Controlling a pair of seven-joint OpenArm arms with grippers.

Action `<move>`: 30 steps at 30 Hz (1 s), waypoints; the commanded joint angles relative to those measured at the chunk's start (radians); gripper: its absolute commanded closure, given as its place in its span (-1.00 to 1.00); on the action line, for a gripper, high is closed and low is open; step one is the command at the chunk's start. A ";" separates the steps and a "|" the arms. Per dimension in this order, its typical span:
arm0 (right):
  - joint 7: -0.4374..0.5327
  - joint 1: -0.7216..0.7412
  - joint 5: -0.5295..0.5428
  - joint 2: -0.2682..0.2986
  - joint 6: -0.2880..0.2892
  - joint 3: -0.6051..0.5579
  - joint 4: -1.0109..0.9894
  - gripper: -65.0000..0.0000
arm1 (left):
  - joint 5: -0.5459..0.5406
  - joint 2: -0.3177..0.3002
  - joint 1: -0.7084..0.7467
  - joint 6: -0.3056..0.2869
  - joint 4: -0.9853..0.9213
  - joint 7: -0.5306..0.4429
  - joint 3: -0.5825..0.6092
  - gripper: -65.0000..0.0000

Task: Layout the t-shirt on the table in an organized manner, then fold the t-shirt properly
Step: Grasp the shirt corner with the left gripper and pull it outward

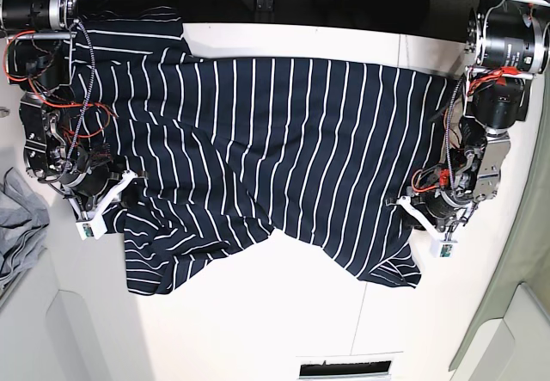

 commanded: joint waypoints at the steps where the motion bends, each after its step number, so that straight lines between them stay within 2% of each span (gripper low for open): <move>1: 0.000 0.019 0.005 0.013 0.007 0.005 0.015 1.00 | 0.011 -0.010 -0.016 0.005 0.003 0.011 -0.002 0.95; 4: 0.000 0.019 0.005 0.013 0.007 0.005 0.015 1.00 | 0.015 -0.044 -0.028 0.020 0.008 0.033 -0.002 1.00; 7: -0.003 0.019 0.001 0.014 0.007 0.005 0.015 1.00 | 0.000 -0.114 -0.036 0.042 0.064 0.090 -0.002 1.00; 13: 0.001 0.019 0.002 0.013 0.007 0.005 0.015 1.00 | -0.077 -0.260 -0.005 0.026 0.279 0.291 -0.002 1.00; 15: 0.002 0.019 0.002 0.013 0.007 0.005 0.015 1.00 | -0.130 -0.303 0.019 -0.051 0.352 0.330 -0.002 1.00; 18: 0.001 0.019 0.001 0.013 0.007 0.005 0.015 1.00 | -0.268 -0.366 0.070 -0.166 0.472 0.376 -0.002 1.00; 21: 0.001 0.019 0.001 0.013 0.007 0.005 0.015 1.00 | -0.390 -0.427 0.129 -0.257 0.594 0.404 -0.002 1.00; 24: 0.000 0.019 -0.010 0.014 0.006 0.005 0.015 1.00 | -0.502 -0.470 0.180 -0.336 0.687 0.486 -0.002 1.00; 28: -0.017 0.003 -0.054 0.019 -0.002 0.005 0.015 1.00 | -0.686 -0.481 0.256 -0.336 0.740 0.659 -0.002 1.00; 30: -0.069 -0.013 -0.040 0.022 -0.005 0.006 0.015 1.00 | -0.730 -0.481 0.301 -0.336 0.740 0.685 -0.002 1.00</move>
